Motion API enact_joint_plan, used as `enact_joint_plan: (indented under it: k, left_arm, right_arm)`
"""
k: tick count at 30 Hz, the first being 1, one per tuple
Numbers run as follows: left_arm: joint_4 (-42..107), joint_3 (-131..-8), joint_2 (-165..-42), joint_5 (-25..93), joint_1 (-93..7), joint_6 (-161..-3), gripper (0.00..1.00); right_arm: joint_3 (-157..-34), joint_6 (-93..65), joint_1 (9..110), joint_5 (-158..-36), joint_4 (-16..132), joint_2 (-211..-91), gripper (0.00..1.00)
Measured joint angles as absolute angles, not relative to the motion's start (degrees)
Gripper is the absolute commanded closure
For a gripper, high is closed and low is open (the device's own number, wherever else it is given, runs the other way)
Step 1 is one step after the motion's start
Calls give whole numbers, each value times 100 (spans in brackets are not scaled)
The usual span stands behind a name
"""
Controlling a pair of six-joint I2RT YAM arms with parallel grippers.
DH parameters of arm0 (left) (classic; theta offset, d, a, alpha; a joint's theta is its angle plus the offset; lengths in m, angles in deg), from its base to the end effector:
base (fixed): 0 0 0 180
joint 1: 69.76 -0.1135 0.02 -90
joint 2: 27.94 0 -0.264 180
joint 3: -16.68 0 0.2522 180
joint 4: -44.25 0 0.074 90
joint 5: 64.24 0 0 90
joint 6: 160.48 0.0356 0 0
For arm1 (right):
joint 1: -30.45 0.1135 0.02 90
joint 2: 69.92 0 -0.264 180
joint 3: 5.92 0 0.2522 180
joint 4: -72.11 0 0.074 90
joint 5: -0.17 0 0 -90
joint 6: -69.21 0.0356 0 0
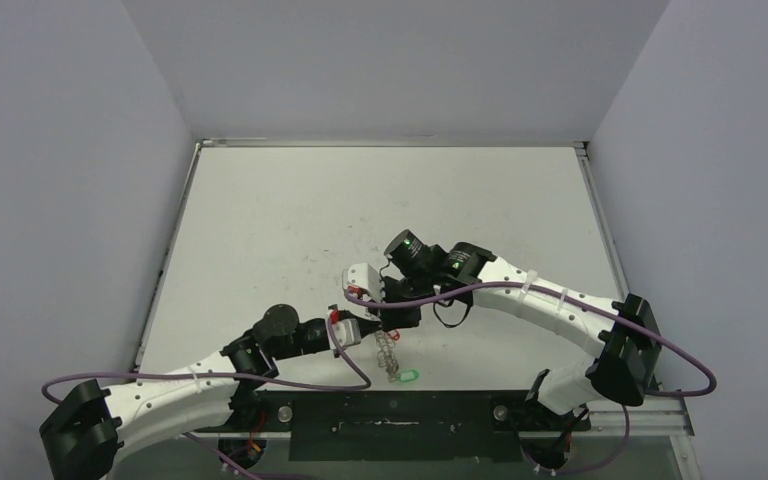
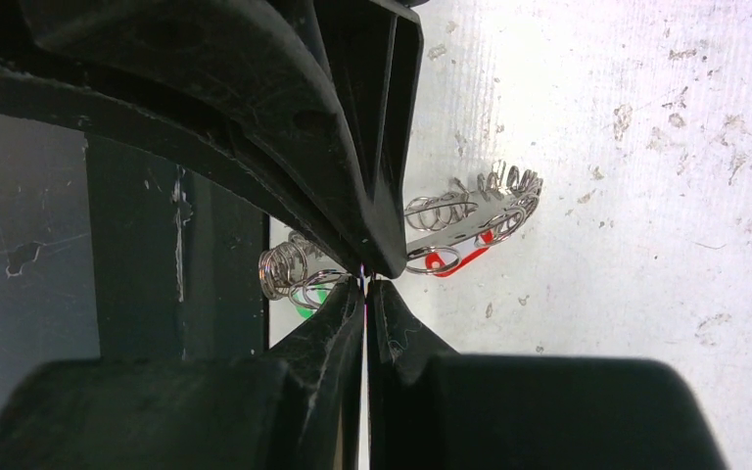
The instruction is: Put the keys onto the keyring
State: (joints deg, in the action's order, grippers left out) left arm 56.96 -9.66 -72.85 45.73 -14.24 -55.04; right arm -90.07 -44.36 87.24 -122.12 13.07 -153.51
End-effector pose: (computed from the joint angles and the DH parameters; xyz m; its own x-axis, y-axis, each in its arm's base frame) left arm 0.0913 -0.1544 0.2086 0.2018 0.1482 -0.9682 0.9476 0.2205 0.2312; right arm 0.1468 0.2590 0.2896 -0.0840 -0.7454 -0.6613 -0.9752 -0.0750 0.2083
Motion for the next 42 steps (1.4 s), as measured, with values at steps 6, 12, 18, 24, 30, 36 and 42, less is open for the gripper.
enact_joint_plan:
  k: [6,12,18,24,30,36,42]
  left_arm:
    - [5852,-883,-7184,4379,-1430,-5631,100]
    - [6339,-405,-6621,4306,-1430,-5742,100]
    - [6470,13,-5853,4630,-1430,-5476,100]
    - [6341,129,-5032,5034,-1430,-4894,100]
    - [5836,120,-4413,5098,-1430,-4623,100]
    - [4442,-250,-3755,4604,-1430,-4645,100]
    - [3102,-897,-3128,3904,-1430,-4713,100]
  right_arm:
    - [-8975,-4220,8670,-12234,1517,-15284,44]
    - [-8188,-3763,8126,-12562,2757,-14156,25]
    - [-7370,-3459,7806,-12610,3856,-12978,17]
    - [-6964,-3251,7806,-12470,4319,-12678,11]
    - [-6697,-2810,7804,-11920,4649,-12694,5]
    - [-6378,-1951,7798,-11002,4973,-12919,5]
    - [-6527,-1310,7761,-10425,4785,-13701,26]
